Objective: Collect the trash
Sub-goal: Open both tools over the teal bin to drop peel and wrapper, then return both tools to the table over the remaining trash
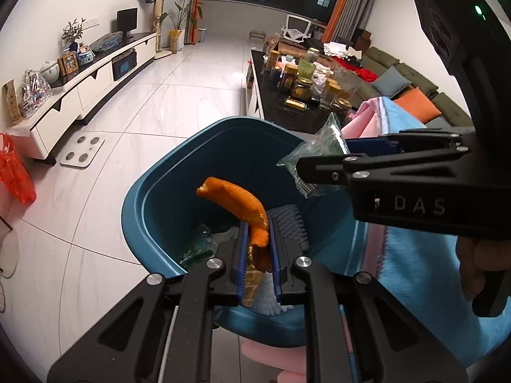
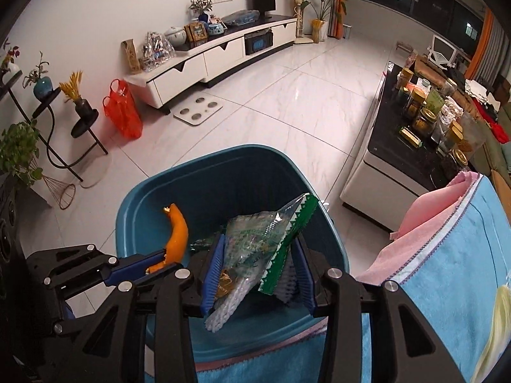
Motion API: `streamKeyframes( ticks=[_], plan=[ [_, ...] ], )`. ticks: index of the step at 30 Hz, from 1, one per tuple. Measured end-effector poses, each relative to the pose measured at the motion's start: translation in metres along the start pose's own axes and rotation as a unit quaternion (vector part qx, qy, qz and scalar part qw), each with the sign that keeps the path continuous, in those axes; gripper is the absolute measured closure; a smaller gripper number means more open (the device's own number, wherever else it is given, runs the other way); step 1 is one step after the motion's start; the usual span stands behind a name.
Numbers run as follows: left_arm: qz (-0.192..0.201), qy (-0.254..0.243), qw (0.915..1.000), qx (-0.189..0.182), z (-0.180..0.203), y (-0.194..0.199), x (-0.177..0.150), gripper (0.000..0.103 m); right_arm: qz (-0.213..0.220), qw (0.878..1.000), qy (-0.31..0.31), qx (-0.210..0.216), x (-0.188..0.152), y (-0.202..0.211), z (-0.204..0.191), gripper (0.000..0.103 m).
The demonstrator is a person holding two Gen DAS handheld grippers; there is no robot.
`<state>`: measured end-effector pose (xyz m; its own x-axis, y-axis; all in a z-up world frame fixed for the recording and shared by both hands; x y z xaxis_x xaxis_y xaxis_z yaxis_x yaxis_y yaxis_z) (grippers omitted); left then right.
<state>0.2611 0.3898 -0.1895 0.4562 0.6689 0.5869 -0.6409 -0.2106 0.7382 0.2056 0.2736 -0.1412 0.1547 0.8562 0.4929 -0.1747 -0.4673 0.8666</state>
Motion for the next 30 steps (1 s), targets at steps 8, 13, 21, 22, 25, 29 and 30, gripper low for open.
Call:
streamKeyframes(
  ticks=[8,13,21,22,25,29,30],
  plan=[
    [0.008,0.003,0.9999,0.011,-0.002,-0.006,0.001,0.061,0.001,1.0,-0.007,-0.003,-0.002,0.0,0.003,0.037],
    [0.031,0.0,0.9994,0.016,0.0,0.021,0.002,0.04,0.023,1.0,-0.017,-0.006,-0.001,0.015,0.007,0.037],
    [0.109,-0.005,0.9939,0.014,0.013,0.101,0.005,0.006,0.104,0.994,-0.032,-0.023,-0.014,0.081,0.014,0.025],
    [0.117,-0.006,0.9931,0.012,0.016,0.11,0.004,0.006,0.114,0.993,-0.034,-0.027,-0.017,0.089,0.016,0.024],
    [0.138,-0.011,0.9903,0.004,0.028,0.14,0.0,0.006,0.146,0.987,-0.042,-0.047,-0.033,0.119,0.024,0.017],
    [0.161,-0.01,0.9868,-0.014,0.045,0.177,-0.006,0.006,0.176,0.98,-0.056,-0.07,-0.054,0.15,0.031,0.008],
    [0.164,-0.011,0.9862,-0.019,0.051,0.186,-0.008,0.006,0.182,0.979,-0.06,-0.077,-0.061,0.156,0.034,0.007]
  ],
)
Point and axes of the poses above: each gripper's, at about its wrist camera, not at the fingertips, and y roughly against the way its jaws point, z to its right, x to its top, the point moved 9 cm from there along -y, roughly the way its jaws point, and after that the axes turned 12 degrees about y, right-handed, at the moved point
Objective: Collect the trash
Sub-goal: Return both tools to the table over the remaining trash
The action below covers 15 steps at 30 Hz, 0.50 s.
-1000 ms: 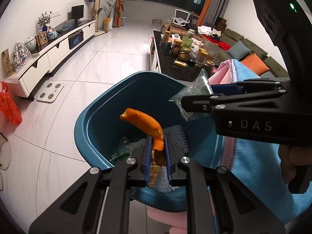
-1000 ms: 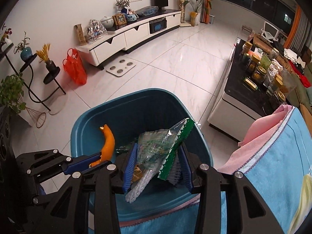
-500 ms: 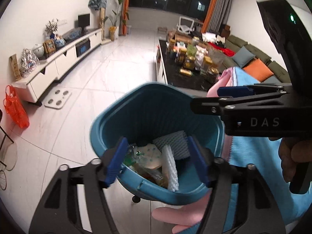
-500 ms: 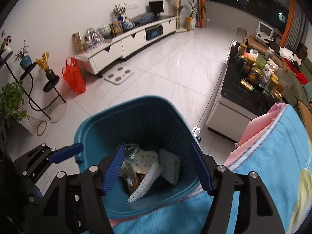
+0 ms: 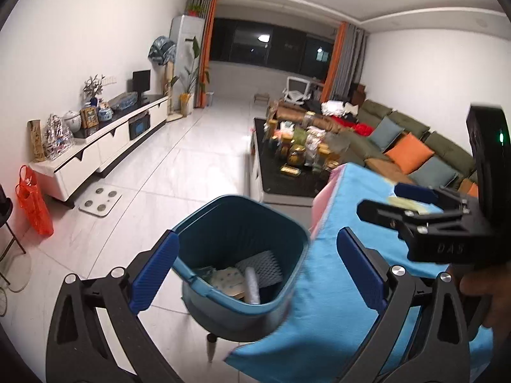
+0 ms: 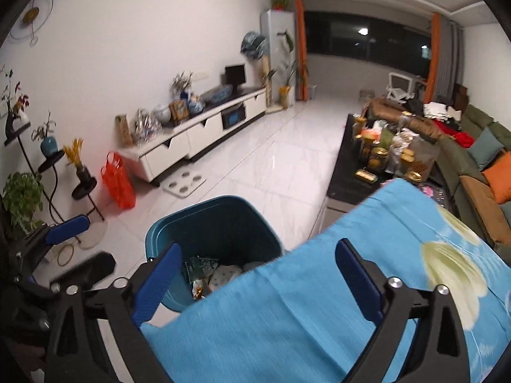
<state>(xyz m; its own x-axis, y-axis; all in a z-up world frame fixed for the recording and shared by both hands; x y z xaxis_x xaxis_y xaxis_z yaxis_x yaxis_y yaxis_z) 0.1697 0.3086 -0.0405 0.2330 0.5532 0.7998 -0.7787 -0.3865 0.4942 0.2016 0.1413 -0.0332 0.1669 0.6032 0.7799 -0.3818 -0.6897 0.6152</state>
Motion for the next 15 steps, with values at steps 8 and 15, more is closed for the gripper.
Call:
streamKeyframes(
  ticks=[8,15],
  plan=[
    [0.043,-0.025,0.9977,-0.045,0.059,0.055,-0.003,0.006,0.045,0.997,-0.031,-0.059,-0.039,0.073,0.03,0.007],
    [0.064,-0.053,0.9909,-0.106,0.121,0.09,-0.022,0.006,0.089,0.985,-0.063,-0.131,-0.092,0.152,0.063,0.007]
  ],
)
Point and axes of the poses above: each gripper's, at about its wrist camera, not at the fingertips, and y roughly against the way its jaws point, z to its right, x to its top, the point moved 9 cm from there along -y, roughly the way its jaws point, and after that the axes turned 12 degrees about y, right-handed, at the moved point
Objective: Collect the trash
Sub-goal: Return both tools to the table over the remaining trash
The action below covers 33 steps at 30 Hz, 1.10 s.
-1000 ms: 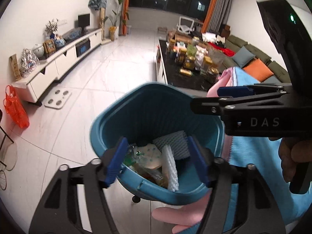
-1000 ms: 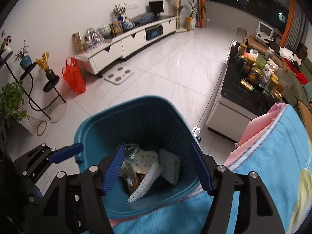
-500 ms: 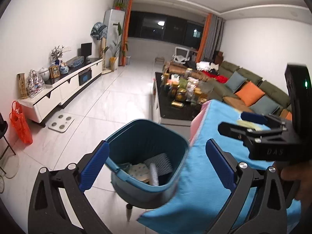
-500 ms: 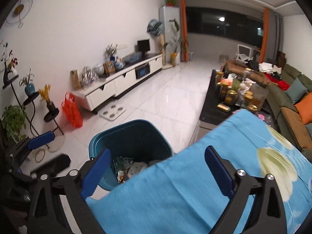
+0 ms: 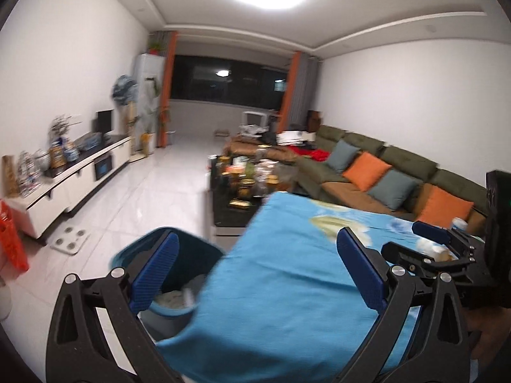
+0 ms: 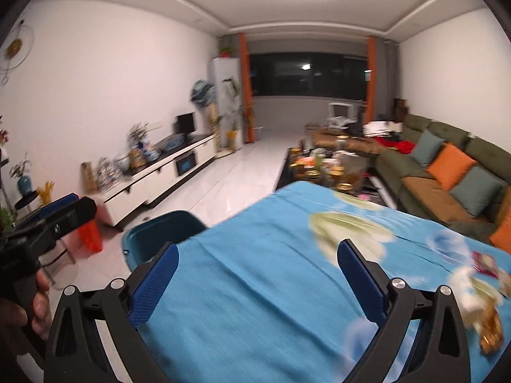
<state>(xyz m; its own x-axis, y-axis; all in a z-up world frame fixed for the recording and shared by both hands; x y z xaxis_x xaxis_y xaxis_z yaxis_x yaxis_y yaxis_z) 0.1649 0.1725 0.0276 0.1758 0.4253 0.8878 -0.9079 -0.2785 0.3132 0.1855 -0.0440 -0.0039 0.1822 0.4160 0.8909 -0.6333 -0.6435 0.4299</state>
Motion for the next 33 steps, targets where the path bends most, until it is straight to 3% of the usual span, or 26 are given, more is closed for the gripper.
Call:
streamKeyframes(
  ticks=[9,16,24,33],
  plan=[
    [-0.013,-0.046,0.9952,-0.085,0.103,0.008,-0.037,0.006,0.025,0.995,-0.052,-0.084,-0.053,0.079,0.071,0.007],
    [-0.038,-0.072,0.9873,-0.136,0.162,0.008,-0.067,0.006,0.035,0.985,-0.061,-0.156,-0.09,0.13,0.107,0.007],
    [-0.048,-0.095,0.9795,-0.171,0.2,0.008,-0.091,0.006,0.035,0.973,-0.079,-0.215,-0.121,0.166,0.134,0.007],
    [-0.071,-0.102,0.9745,-0.186,0.211,-0.002,-0.105,0.006,0.02,0.966,-0.098,-0.238,-0.138,0.18,0.143,0.007]
  ],
)
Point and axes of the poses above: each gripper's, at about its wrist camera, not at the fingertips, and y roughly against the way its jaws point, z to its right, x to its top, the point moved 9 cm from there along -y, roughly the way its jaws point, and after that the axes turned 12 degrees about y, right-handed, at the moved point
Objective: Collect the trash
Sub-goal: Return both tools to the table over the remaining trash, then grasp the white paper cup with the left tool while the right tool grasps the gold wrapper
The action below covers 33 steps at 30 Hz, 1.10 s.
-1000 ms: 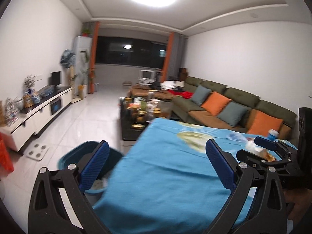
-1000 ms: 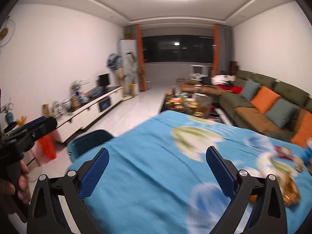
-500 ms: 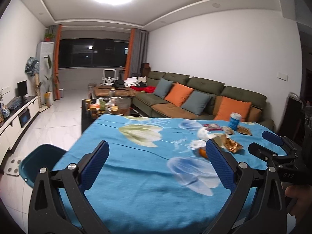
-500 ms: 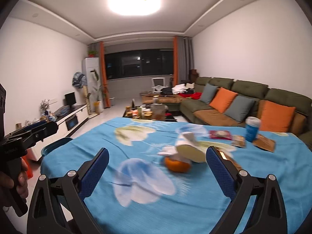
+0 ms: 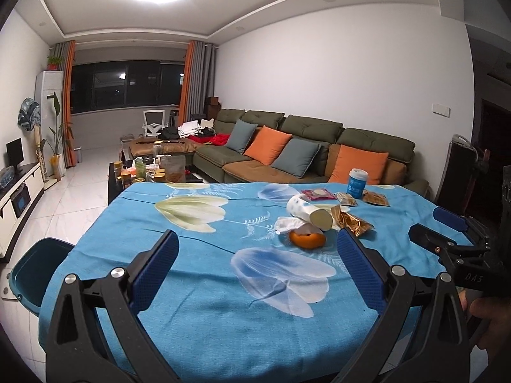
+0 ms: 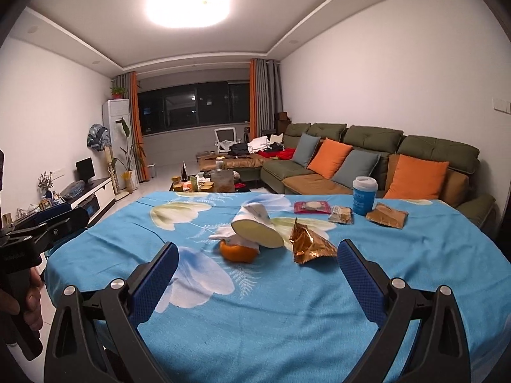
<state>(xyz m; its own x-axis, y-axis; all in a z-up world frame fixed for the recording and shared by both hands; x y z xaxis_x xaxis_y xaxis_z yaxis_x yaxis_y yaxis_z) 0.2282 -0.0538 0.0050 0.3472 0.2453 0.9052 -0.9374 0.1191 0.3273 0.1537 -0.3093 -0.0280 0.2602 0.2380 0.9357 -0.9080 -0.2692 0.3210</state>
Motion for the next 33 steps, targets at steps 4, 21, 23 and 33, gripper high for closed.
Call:
streamKeyframes(
  ticks=[4,21,23,33],
  plan=[
    [-0.008,0.003,1.0,-0.003,-0.002,-0.005,-0.003,0.006,-0.008,1.0,-0.003,-0.007,-0.005,0.002,0.004,0.007],
    [-0.035,-0.002,0.9993,-0.01,0.003,-0.033,-0.001,0.006,-0.059,0.998,-0.016,-0.016,-0.014,-0.03,0.026,0.007],
    [-0.038,-0.011,0.999,-0.019,0.013,-0.044,0.002,0.006,-0.075,0.997,-0.015,-0.017,-0.018,-0.042,0.034,0.007],
    [-0.073,-0.033,0.9952,-0.055,0.061,-0.122,0.016,0.006,-0.154,0.988,-0.018,-0.006,-0.03,-0.11,0.076,0.007]
  ],
)
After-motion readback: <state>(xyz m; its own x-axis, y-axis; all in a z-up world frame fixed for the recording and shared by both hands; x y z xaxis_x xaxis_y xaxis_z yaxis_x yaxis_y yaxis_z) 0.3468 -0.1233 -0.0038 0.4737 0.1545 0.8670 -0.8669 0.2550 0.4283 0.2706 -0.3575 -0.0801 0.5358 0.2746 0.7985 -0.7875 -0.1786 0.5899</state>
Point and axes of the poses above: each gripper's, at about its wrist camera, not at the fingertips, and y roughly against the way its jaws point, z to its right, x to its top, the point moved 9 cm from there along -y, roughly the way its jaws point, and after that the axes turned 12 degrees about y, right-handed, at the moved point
